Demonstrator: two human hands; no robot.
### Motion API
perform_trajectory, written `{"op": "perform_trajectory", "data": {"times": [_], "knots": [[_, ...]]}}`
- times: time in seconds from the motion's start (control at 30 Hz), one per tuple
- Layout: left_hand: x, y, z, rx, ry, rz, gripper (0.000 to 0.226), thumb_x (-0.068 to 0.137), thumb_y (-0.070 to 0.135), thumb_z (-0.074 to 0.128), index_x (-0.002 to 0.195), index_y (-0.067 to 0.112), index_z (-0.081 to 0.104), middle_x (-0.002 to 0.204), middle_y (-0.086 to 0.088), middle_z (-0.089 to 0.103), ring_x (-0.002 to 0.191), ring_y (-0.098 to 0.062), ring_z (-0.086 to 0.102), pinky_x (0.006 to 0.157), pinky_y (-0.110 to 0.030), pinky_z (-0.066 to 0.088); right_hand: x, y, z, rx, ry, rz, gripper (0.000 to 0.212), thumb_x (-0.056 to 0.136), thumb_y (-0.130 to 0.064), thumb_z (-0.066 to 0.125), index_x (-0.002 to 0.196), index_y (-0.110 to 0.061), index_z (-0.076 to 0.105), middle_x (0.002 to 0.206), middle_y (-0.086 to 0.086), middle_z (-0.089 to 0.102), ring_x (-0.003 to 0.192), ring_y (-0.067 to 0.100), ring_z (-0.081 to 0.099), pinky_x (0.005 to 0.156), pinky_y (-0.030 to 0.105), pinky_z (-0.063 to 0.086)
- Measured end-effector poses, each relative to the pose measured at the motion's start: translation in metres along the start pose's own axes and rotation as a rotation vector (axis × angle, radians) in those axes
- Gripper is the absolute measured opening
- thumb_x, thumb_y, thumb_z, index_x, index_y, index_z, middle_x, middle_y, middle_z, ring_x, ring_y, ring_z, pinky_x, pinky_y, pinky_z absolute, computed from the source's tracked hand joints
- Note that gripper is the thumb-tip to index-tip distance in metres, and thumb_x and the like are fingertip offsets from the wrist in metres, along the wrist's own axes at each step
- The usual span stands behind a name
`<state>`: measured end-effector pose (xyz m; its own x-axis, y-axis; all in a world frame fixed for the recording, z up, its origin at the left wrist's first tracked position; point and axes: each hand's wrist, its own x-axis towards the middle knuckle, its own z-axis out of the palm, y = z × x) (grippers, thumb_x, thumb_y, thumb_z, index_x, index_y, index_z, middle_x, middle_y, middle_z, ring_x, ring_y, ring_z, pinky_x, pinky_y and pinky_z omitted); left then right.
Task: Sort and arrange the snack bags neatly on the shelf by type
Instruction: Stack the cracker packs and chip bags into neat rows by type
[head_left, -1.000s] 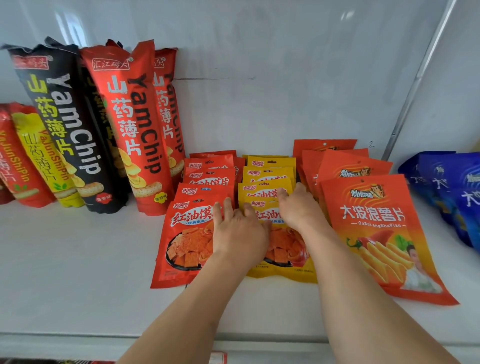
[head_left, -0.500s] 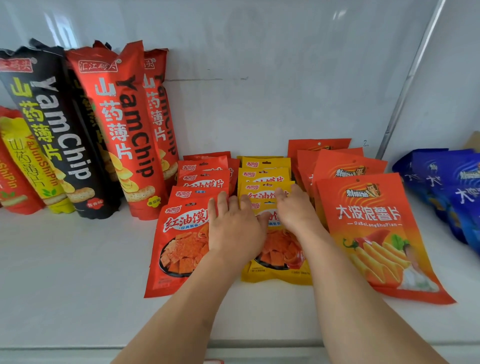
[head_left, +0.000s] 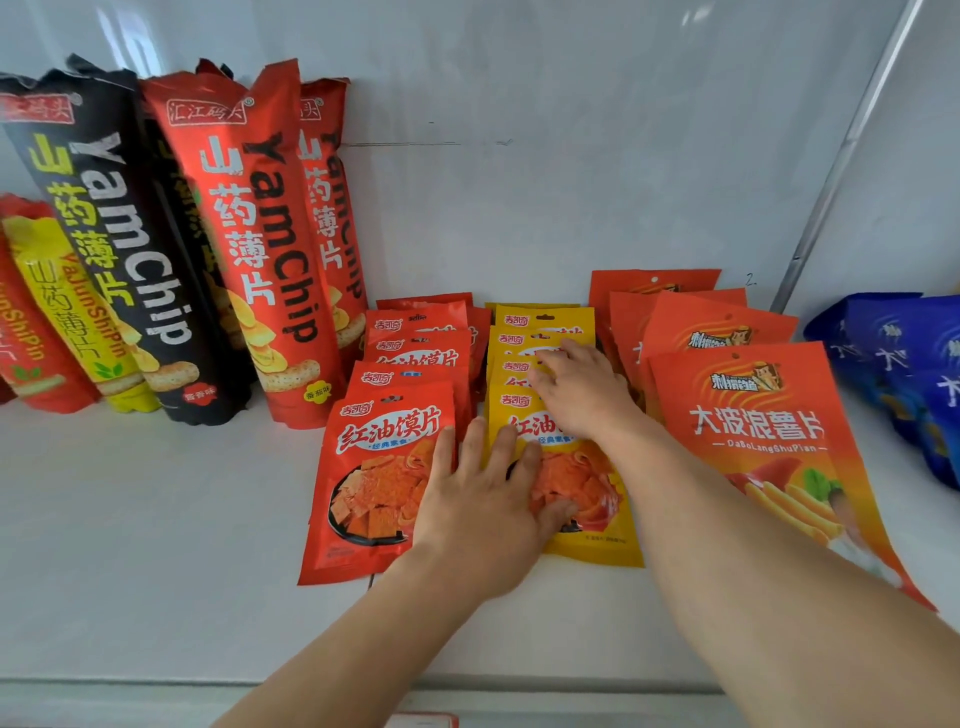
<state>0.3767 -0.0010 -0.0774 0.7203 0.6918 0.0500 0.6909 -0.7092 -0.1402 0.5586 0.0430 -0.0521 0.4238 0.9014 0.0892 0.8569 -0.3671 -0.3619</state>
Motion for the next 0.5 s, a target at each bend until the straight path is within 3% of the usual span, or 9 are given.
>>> {"op": "perform_trajectory", "data": {"times": [0.17,0.3,0.5], "knots": [[0.003,0.000,0.008,0.007,0.001,-0.004,0.097,0.076,0.066,-0.024,0.160,0.025,0.004,0.169,-0.003,0.001,0.154,-0.033,-0.007,0.122,-0.057,-0.005,0.001,0.001,0.011,0.009,0.028,-0.007,0.052,0.103,-0.052,0.031,0.152,-0.035,0.032,0.165,-0.005,0.011,0.152,0.023,0.003,0.118,0.053,0.013],[0.005,0.000,0.005,-0.041,-0.021,-0.020,0.076,0.097,0.068,0.002,0.161,0.025,0.004,0.169,-0.002,0.000,0.154,-0.032,-0.008,0.122,-0.056,-0.006,0.000,-0.002,0.011,-0.026,0.032,-0.001,0.051,0.103,-0.053,0.033,0.151,-0.035,0.033,0.165,-0.004,0.013,0.152,0.024,0.005,0.117,0.052,0.016],[0.005,0.002,-0.010,-0.144,0.001,-0.052,0.076,0.098,0.069,0.021,0.159,0.024,0.014,0.168,-0.002,0.007,0.154,-0.029,-0.004,0.124,-0.052,-0.001,-0.011,-0.006,-0.015,-0.023,0.095,-0.048,0.048,0.103,-0.048,0.037,0.147,-0.031,0.041,0.161,0.000,0.026,0.149,0.024,0.020,0.115,0.048,0.023]]}}
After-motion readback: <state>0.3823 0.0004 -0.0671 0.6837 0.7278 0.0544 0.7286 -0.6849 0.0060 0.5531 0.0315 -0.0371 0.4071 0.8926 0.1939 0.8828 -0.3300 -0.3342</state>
